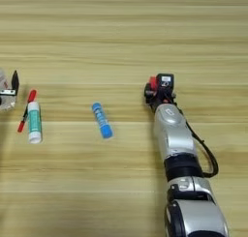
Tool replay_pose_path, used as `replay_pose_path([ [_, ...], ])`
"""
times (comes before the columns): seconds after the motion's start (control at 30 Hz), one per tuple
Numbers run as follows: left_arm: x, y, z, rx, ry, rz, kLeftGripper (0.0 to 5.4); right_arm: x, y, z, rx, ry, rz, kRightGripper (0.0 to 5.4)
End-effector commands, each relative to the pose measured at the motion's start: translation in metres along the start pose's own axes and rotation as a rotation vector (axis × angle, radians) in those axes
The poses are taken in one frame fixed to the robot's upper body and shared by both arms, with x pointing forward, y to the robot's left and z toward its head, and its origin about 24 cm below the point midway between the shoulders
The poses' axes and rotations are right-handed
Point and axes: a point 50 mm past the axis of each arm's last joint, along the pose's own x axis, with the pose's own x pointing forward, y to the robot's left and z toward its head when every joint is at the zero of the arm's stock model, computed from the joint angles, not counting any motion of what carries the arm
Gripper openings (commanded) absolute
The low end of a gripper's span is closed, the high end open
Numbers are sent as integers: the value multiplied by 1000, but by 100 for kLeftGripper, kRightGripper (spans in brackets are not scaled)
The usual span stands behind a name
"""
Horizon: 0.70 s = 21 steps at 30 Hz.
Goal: Move the objects on the table
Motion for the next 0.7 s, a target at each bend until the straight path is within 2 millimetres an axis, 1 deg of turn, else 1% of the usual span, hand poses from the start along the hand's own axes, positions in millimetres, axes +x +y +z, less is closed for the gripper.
replay_pose_path([
  [0.03, 2, 0, 3, 7, -11, -2, 540, -5, 16, 5, -16, -53, 80, 224],
  [0.2, 2, 1, 3, 7, -10, -2, 540, -12, 35, 1, -29, -57, 181, 224],
  [0.33, 2, 1, 3, 7, -10, -2, 540, -20, 55, -12, -44, -8, 282, 224],
  [0.53, 2, 1, 3, 6, -11, -1, 540, -25, 67, -25, -56, 46, 342, 224],
  [0.7, 2, 0, 3, 6, -13, -1, 540, -28, 72, -31, -45, 92, 381, 224],
])
